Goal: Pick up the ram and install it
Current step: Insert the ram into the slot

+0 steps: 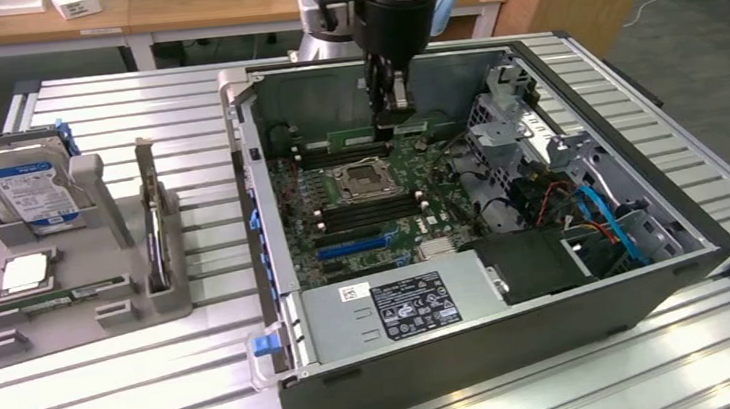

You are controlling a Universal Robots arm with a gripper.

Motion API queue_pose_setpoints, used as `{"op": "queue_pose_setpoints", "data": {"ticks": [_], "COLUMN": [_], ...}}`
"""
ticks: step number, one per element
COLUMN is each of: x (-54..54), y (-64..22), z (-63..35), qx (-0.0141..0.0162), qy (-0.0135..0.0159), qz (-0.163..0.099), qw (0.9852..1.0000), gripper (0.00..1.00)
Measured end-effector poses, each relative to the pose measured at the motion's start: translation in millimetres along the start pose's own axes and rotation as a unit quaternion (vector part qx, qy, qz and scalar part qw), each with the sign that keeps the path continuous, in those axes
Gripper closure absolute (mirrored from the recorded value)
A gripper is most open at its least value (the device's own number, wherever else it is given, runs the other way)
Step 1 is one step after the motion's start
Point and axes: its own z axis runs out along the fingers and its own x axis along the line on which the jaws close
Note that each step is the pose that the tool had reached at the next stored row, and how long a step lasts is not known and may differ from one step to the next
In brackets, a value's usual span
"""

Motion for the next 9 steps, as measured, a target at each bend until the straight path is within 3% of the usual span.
{"op": "queue_pose_setpoints", "data": {"ticks": [9], "x": [0.4], "y": [0.5], "z": [16.4], "qx": [0.0001], "qy": [0.0000], "qz": [0.000], "qw": [1.0000], "gripper": [0.87]}}
